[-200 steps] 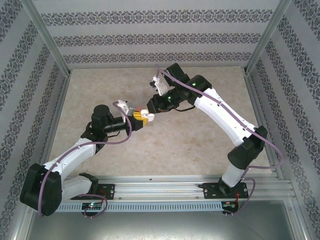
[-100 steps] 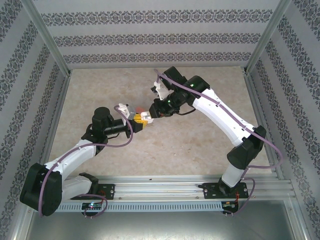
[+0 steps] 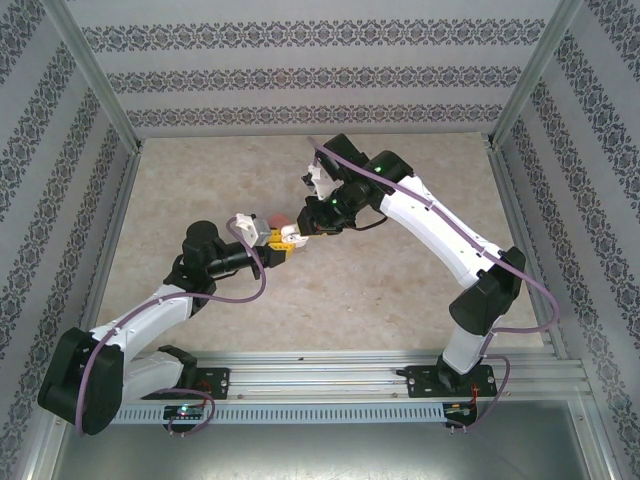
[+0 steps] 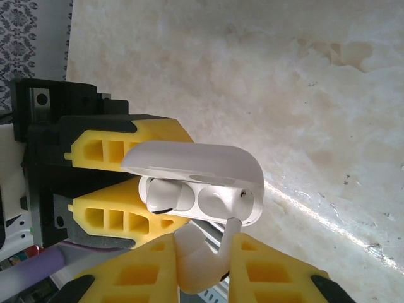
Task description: Insert wireless bluetooth earbuds into charging case
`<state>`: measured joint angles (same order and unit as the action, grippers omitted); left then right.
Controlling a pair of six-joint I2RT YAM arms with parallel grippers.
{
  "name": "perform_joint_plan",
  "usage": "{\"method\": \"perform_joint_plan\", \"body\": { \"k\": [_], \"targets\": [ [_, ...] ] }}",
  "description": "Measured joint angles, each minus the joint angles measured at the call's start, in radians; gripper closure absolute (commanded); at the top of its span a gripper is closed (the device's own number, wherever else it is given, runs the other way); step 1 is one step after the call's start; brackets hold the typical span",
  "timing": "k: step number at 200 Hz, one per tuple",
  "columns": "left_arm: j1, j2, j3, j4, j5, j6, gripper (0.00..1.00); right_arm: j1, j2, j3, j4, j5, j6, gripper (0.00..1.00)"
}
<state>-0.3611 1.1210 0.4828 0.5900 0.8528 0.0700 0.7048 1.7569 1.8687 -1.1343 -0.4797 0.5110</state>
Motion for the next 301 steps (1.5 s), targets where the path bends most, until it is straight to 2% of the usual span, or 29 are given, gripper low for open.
{"method": "perform_joint_plan", "body": {
  "k": [143, 301],
  "targets": [
    [-0.011, -0.009, -0.03, 0.078, -0.003, -0.01, 1.0, -0.003, 0.002, -0.045, 0.042, -0.023, 0.067, 0.83],
    [-0.026, -0.031, -0.047, 0.051, -0.032, -0.019, 1.0, 0.009, 0.052, 0.001, -0.013, 0.013, 0.067, 0.65]
  ]
}}
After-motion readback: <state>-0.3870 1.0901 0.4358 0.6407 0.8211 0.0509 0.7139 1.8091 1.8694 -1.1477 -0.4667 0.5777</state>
